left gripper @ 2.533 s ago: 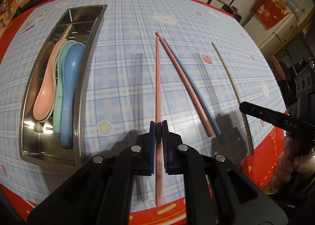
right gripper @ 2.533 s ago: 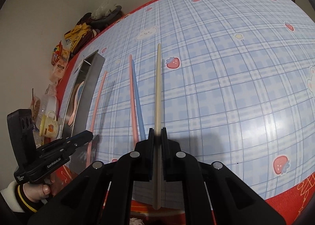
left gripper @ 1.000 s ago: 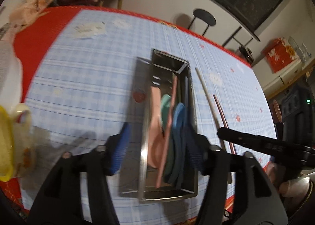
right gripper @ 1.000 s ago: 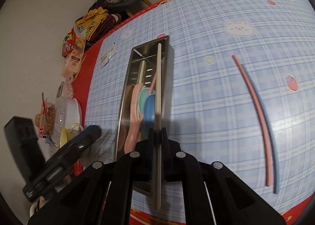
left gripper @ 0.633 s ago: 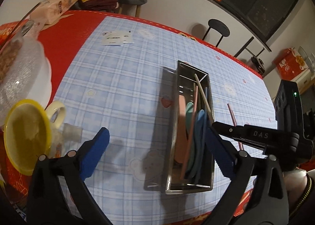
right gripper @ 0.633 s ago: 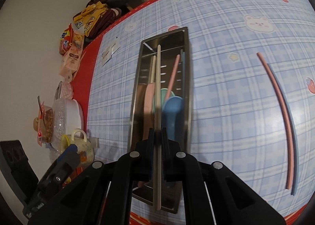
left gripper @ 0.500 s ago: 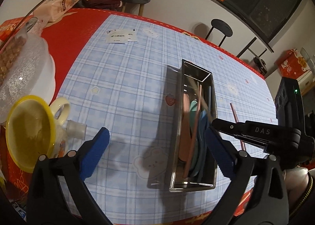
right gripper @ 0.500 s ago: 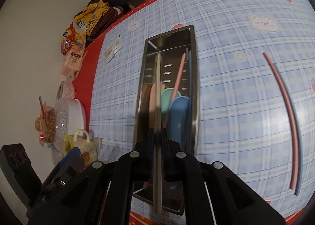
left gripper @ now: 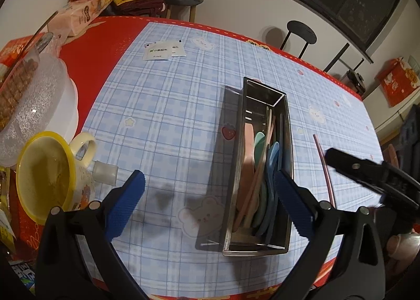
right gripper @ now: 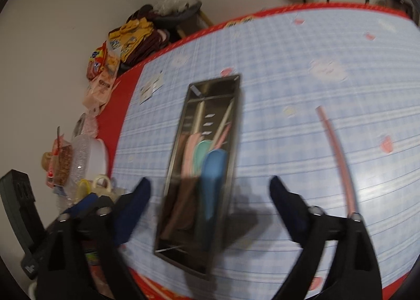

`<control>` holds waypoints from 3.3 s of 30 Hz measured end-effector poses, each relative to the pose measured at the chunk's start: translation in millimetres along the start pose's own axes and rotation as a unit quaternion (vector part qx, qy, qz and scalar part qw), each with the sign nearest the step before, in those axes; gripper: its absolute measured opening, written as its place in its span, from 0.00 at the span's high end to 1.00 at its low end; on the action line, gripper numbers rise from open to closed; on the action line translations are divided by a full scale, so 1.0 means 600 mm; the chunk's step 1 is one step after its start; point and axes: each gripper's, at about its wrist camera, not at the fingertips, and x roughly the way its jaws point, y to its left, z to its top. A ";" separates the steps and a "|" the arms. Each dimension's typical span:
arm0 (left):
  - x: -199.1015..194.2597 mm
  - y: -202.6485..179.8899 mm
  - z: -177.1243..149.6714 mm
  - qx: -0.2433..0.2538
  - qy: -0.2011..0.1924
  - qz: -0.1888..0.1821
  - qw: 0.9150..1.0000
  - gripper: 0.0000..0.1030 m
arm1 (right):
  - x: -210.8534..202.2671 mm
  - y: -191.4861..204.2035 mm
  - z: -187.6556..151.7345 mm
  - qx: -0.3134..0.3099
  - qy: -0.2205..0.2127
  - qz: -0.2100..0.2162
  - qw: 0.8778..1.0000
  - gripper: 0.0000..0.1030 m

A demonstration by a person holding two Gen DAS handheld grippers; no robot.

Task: Organize utensils
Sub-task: 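Move both open tools back to the last pink and blue chopsticks, then grasp the pink chopstick with the left gripper while the right grasps the blue chopstick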

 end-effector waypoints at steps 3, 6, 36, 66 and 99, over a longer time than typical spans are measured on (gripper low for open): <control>-0.001 -0.014 -0.003 0.009 -0.001 0.004 1.000 0.06 | -0.017 -0.022 -0.002 -0.004 -0.017 -0.022 1.000 0.06; -0.002 -0.027 -0.005 0.016 -0.003 0.008 1.000 0.06 | -0.032 -0.048 -0.008 -0.002 -0.036 -0.053 0.998 0.06; 0.128 -0.288 -0.103 0.112 0.085 -0.025 0.990 0.05 | -0.119 -0.312 -0.084 0.034 -0.022 -0.138 0.990 0.06; 0.258 -0.423 -0.118 0.199 0.131 0.047 0.970 0.04 | -0.121 -0.379 -0.080 0.008 0.009 -0.135 0.991 0.06; 0.205 -0.346 -0.105 0.152 0.107 0.003 0.983 0.90 | -0.063 -0.295 -0.062 -0.077 0.051 -0.040 0.995 0.59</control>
